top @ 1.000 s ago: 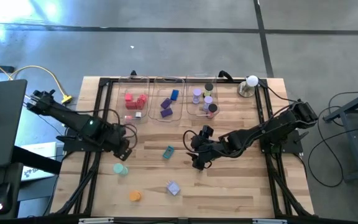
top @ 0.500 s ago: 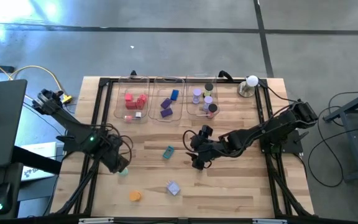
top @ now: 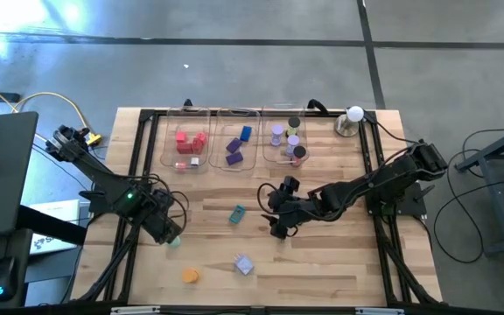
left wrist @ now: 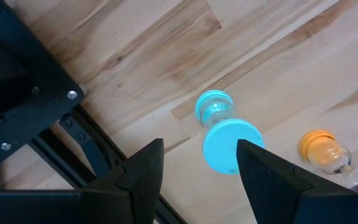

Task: Pick & Place Office items
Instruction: Put the green hourglass into the right transparent bin

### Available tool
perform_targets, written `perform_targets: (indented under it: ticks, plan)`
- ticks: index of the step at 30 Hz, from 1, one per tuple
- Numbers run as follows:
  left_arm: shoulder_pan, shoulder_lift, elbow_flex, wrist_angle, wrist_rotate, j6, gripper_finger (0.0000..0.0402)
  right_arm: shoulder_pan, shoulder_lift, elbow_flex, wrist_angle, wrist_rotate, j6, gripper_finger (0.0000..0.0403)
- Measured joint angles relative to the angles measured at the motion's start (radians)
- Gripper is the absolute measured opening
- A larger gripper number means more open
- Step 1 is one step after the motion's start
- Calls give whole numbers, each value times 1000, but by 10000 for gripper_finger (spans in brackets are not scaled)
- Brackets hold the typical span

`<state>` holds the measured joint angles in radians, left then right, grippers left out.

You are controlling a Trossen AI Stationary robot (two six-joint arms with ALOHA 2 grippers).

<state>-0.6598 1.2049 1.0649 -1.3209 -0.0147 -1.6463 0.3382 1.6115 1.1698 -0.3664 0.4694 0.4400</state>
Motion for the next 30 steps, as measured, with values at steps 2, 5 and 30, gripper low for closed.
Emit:
perform_targets:
  ticks: [2,5,30]
  plan:
    - [0,0,0,9,0,9,196,0,0,0,0,0,0,306]
    - [0,0,0,11,-1,26,196,0,0,0,0,0,-1,306]
    - [-25,58,-6,204,9,92,353,0,0,0,-4,0,-19,306]
